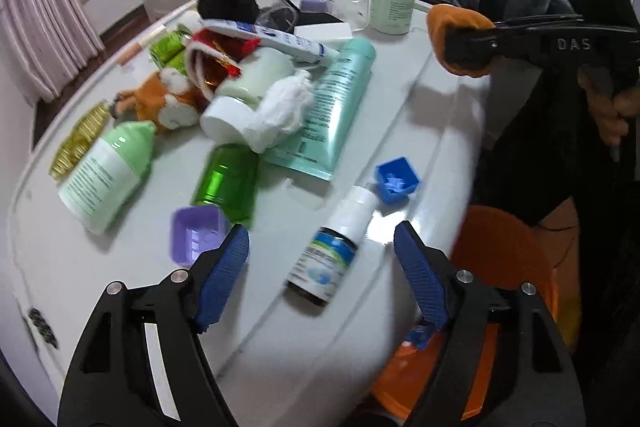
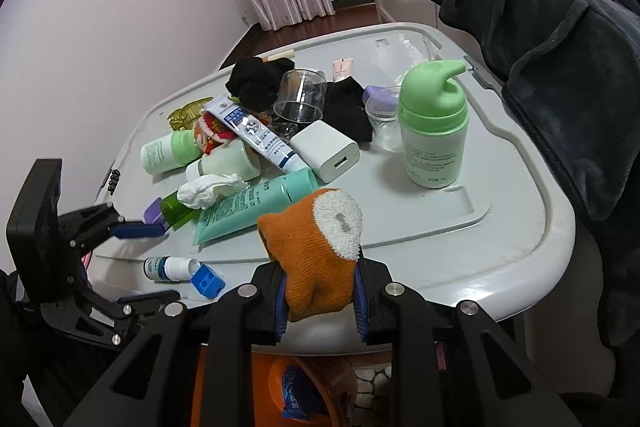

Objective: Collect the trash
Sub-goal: 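Grasp the orange sock with the right tool while the left tool grasps the eye-drop bottle, then drop the eye-drop bottle and orange sock into the orange basin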

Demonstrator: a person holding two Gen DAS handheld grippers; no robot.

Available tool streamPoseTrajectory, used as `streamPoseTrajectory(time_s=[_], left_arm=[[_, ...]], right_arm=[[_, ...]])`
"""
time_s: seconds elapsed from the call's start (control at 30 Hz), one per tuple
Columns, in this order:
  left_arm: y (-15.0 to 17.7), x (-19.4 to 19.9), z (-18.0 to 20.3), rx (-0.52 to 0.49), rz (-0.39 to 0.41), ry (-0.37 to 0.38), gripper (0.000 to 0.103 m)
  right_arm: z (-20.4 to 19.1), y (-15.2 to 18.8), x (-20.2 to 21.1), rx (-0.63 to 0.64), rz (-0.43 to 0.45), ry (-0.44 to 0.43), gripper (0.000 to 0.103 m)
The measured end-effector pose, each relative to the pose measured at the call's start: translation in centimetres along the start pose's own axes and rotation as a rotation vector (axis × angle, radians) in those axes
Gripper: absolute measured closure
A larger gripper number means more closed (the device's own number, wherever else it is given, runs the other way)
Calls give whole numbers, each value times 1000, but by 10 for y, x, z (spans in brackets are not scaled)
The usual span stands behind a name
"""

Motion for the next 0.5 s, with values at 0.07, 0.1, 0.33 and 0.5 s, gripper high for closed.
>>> streamPoseTrajectory(time_s=[0.07,0.1,0.33,0.5], left_arm=[[3,-7,-1,-18,-17,-12,41],[3,-8,-2,6,-26,5,43],[6,-7,30,-26,5,-133,80],[8,-6,22,130,-6,-177,81]], right_arm=[[-2,0,-2,6,-4,1,78],[-2,1,-2,8,-5,2,78],[-1,0,-3,-1,-5,-3,78],[-3,0,0,17,5,4,78]])
Point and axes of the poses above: each gripper's, at about its wrist camera, not at the fingertips, and x roughly against the way its jaws point, z to its right, y to its underside, the point moved 4 cm from there along -x, roughly the way its jaws point, and after that the axes turned 10 degrees about -y, right-handed, at the moved point
